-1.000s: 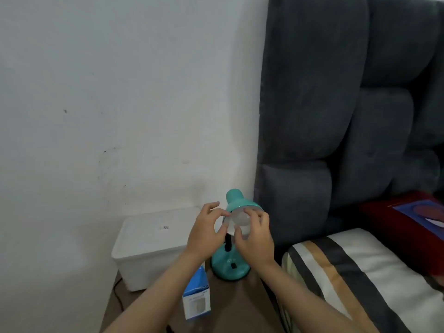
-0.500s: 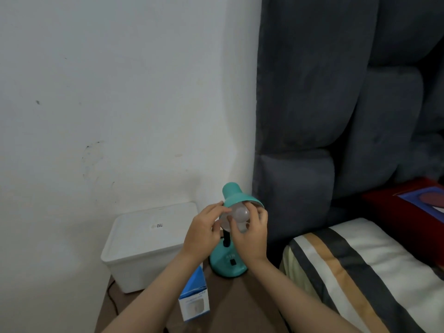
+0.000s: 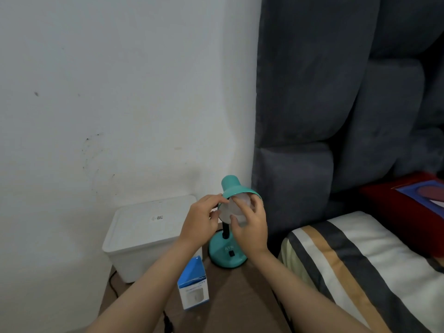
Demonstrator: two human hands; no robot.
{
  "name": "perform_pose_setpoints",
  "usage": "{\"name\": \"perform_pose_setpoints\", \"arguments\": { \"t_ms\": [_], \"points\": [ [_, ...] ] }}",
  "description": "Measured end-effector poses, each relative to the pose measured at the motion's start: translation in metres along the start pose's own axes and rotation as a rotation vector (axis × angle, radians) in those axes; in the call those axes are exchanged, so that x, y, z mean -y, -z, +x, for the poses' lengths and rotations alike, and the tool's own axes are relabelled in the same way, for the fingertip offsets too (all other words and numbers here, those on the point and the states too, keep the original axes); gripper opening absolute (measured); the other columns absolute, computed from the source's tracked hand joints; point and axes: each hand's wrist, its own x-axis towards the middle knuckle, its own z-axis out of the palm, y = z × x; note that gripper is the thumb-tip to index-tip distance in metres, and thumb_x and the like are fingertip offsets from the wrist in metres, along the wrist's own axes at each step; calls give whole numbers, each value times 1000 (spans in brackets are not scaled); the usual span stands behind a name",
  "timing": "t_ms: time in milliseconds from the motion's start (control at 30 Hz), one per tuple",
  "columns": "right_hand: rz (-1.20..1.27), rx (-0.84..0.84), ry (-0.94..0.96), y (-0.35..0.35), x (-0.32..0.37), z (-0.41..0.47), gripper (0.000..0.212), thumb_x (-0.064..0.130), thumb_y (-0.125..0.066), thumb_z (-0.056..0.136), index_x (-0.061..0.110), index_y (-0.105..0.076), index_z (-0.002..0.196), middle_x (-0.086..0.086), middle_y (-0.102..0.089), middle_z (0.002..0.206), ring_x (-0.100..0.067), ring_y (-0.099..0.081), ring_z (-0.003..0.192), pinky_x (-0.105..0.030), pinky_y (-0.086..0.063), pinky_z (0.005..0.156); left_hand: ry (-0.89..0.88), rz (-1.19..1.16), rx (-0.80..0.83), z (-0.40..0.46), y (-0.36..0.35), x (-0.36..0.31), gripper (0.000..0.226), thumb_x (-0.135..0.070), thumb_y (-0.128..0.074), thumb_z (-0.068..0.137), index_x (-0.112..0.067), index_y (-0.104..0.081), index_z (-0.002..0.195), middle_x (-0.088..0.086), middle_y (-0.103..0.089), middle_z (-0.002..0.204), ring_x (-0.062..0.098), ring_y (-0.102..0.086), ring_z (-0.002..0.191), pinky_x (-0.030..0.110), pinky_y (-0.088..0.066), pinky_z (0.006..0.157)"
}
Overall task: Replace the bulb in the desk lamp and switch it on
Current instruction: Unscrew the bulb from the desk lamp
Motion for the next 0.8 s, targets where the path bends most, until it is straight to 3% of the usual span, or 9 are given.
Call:
{"name": "perform_pose_setpoints", "arguments": {
  "t_ms": [100,167,300,400,467,600,700,800],
  "points": [
    [191,-83,-240,-1,9,-3,57,20,-76,74,19,-51,126,-3,-43,121,-15,-51,108,-25,-47,90,-2,5,10,1,0,0,44,13,-58,74,-21,-67,100,0,-67,104,12,-61,100,37,-55,84],
    [252,-118,-371,-3,15,-1,59,29,-76,75,20,-48,127,-1,-48,118,-18,-56,103,-29,-51,86,6,3,13,2,0,0,41,12,-59,75,-20,-67,99,0,-67,103,11,-61,98,36,-55,84],
    [231,-81,-317,-1,18,3,49,19,-74,78,15,-54,122,-5,-50,116,-20,-56,104,-25,-49,86,26,-7,4,2,2,1,41,13,-58,75,-20,-67,98,-4,-66,100,9,-61,94,33,-55,84],
    [129,-22,-199,1,13,2,47,4,-71,75,17,-59,118,-6,-47,122,-22,-51,113,-38,-49,96,-2,10,25,0,1,-1,41,12,-59,76,-20,-66,99,0,-66,102,12,-62,95,33,-56,82],
    [70,-8,-156,2,10,0,49,-1,-69,72,21,-61,116,-8,-46,127,-24,-47,117,-39,-47,98,1,10,23,0,0,-2,41,12,-58,76,-20,-66,99,0,-66,102,13,-61,96,33,-56,82],
    [157,-26,-192,3,11,-5,52,11,-73,76,21,-56,124,-4,-39,127,-13,-44,117,-16,-40,97,21,-9,7,1,-1,-2,42,12,-57,76,-21,-66,99,-3,-64,102,10,-60,97,33,-55,83],
    [219,-43,-314,0,15,-2,54,20,-73,79,18,-49,128,0,-43,118,-17,-53,105,-29,-50,90,3,-5,3,0,-1,-2,40,12,-57,76,-20,-66,99,-4,-64,101,10,-60,96,35,-55,83],
    [209,-32,-265,1,17,-1,46,12,-70,81,16,-54,124,-1,-46,119,-18,-53,108,-33,-50,92,-1,-1,-8,0,-1,-1,40,12,-57,76,-20,-66,99,-1,-65,101,10,-60,96,36,-55,83]
  ]
}}
